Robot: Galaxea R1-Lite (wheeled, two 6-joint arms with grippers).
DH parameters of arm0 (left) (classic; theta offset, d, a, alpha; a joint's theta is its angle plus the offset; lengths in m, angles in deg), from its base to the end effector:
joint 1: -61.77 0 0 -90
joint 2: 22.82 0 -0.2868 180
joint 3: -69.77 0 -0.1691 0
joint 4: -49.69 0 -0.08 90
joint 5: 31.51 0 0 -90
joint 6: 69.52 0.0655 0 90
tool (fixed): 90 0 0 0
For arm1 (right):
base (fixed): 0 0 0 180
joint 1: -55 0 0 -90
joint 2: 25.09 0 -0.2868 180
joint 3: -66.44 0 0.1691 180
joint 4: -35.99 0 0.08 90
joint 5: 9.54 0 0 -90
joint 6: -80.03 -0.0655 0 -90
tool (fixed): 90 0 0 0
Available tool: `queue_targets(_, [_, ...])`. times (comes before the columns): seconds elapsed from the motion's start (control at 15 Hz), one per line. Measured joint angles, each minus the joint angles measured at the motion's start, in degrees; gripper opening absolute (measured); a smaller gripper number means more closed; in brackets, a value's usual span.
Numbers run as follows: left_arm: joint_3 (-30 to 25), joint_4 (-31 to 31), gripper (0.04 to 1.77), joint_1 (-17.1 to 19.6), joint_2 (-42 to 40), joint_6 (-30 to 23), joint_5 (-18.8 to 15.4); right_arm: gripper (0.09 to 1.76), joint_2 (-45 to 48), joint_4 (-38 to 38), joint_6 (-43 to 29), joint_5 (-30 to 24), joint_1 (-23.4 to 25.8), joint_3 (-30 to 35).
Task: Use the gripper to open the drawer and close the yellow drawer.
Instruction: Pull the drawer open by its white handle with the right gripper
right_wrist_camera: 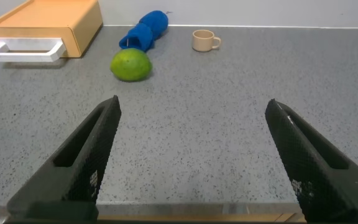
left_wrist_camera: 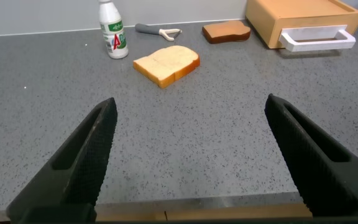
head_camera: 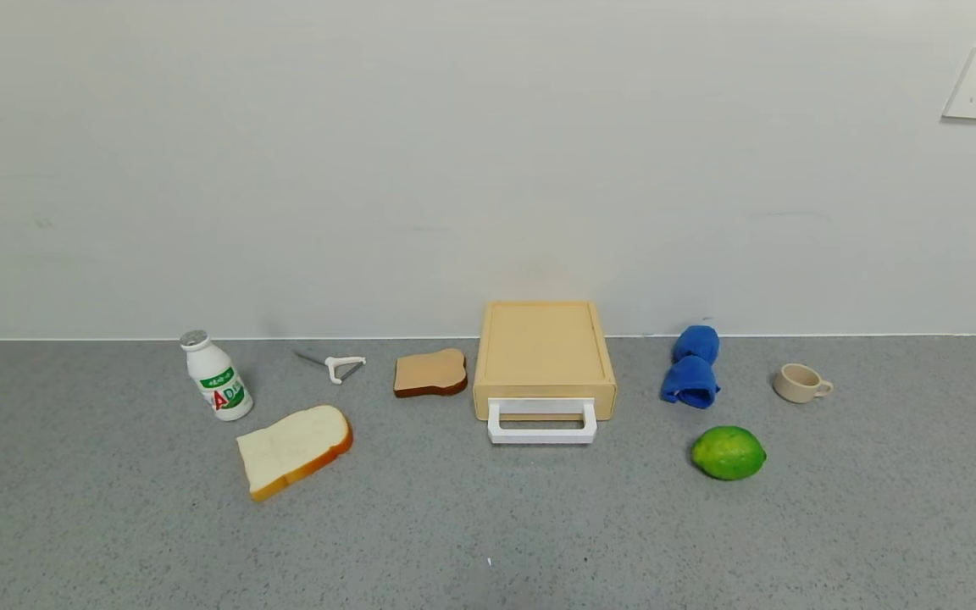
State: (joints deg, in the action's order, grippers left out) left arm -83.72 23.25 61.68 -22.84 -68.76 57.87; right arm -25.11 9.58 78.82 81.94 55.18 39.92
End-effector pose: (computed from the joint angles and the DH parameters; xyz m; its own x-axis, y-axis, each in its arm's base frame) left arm 0.0100 -0.0007 0.0757 0.9999 -0.0124 0.0016 0.0124 0.9998 0.0133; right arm 0.0100 -0.0017 0.0758 0.9996 -0.0290 0.0016 0.0289 0.9994 0.0212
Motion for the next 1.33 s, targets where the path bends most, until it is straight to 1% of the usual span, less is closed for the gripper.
queue_targets(0.27, [0.0, 0.0, 1.72, 0.0, 0.0, 0.0, 0.0, 1.71, 0.0, -0.6, 0.0, 0.0, 0.0, -1.1])
queue_targets(0.4, [0.0, 0.0, 1.72, 0.0, 0.0, 0.0, 0.0, 1.71, -0.4, -4.0, 0.0, -0.2, -0.1, -5.3])
queue_targets(0.53, [0.0, 0.0, 1.72, 0.0, 0.0, 0.0, 0.0, 1.71, -2.2, -7.9, 0.0, -1.5, -0.2, -10.9])
queue_targets(0.67, [0.0, 0.0, 1.72, 0.0, 0.0, 0.0, 0.0, 1.71, -5.9, -9.1, 0.0, -2.5, -0.3, -15.4])
queue_targets(0.87, [0.0, 0.0, 1.72, 0.0, 0.0, 0.0, 0.0, 1.71, -15.2, -9.2, 0.0, -2.9, -0.9, -22.4])
queue_targets(1.0, [0.0, 0.0, 1.72, 0.0, 0.0, 0.0, 0.0, 1.71, -23.3, -9.1, 0.0, -3.6, -1.3, -27.9])
queue_targets(1.33, [0.0, 0.0, 1.72, 0.0, 0.0, 0.0, 0.0, 1.71, -45.3, -9.8, 0.1, -8.9, -2.5, -44.0])
